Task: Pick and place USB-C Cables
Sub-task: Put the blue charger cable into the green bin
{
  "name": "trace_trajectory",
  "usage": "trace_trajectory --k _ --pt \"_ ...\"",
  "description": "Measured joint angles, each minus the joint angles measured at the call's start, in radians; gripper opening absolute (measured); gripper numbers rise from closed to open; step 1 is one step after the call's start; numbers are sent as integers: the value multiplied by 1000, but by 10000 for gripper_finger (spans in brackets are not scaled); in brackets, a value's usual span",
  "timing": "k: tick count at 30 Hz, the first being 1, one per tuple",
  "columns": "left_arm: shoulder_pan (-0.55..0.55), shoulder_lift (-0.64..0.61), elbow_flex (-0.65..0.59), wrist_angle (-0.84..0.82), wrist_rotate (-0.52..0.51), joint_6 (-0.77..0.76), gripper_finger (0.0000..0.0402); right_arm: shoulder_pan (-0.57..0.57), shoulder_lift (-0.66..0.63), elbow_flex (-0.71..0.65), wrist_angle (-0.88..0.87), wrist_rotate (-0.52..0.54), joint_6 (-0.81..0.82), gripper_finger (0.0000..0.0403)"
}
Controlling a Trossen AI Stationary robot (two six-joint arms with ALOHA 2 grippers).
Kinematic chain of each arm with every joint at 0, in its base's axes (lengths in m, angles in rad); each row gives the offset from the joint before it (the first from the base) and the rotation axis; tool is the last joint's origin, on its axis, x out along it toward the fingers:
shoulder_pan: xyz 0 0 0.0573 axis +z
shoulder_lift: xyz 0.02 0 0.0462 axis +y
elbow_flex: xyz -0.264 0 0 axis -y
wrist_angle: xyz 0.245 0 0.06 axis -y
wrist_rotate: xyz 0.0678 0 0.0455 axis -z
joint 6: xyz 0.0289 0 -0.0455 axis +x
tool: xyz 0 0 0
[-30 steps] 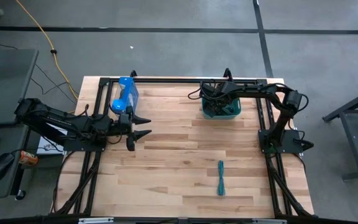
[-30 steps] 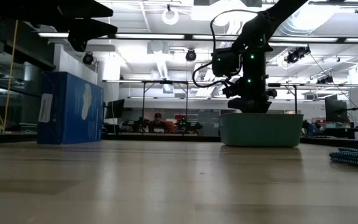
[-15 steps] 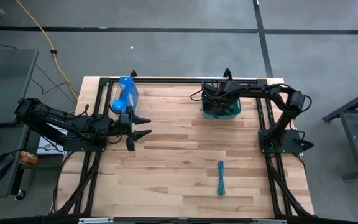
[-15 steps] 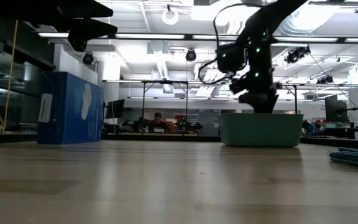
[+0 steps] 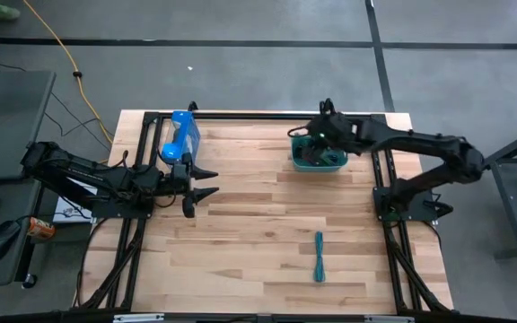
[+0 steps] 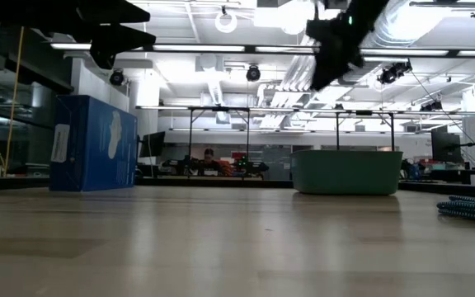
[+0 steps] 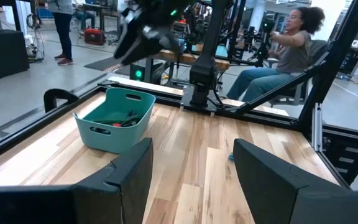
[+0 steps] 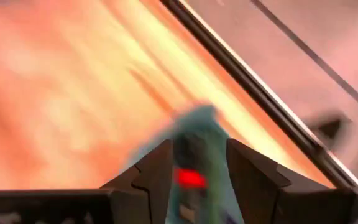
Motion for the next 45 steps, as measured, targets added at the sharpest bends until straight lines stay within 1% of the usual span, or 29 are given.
trace_trajectory --k 4,7,11,17,23,25,27,31,33,36,39,43,45 --pt "0 0 0 0 0 0 203 94 -48 0 144 -94 -77 142" --pt "0 0 0 0 0 -1 203 167 -48 0 236 -145 -135 142" --pt "0 0 0 0 0 -1 203 247 -36 -1 303 -199 -212 142" --pt "0 0 0 1 0 -1 203 315 -44 -2 331 -202 -243 142" --pt "0 0 0 1 0 -1 203 321 -44 -2 328 -201 -240 142" --pt "0 0 0 1 0 -1 203 320 -44 -2 325 -201 -210 142" --pt "0 0 0 1 0 -1 203 320 -44 -2 325 -214 -146 142" --pt "0 0 0 1 0 -1 203 345 -44 -2 300 -365 19 142" --pt "0 0 0 1 0 -1 203 378 -44 -2 259 -409 111 142" --pt "0 0 0 1 0 -1 203 440 -44 -2 159 -394 308 142" --pt "0 0 0 1 0 -1 203 517 -44 -2 17 -347 555 142" --pt "0 0 0 1 0 -1 203 652 -28 -2 -170 -275 891 142" --pt "0 0 0 2 0 -1 203 718 -5 -2 -223 -255 1050 142"
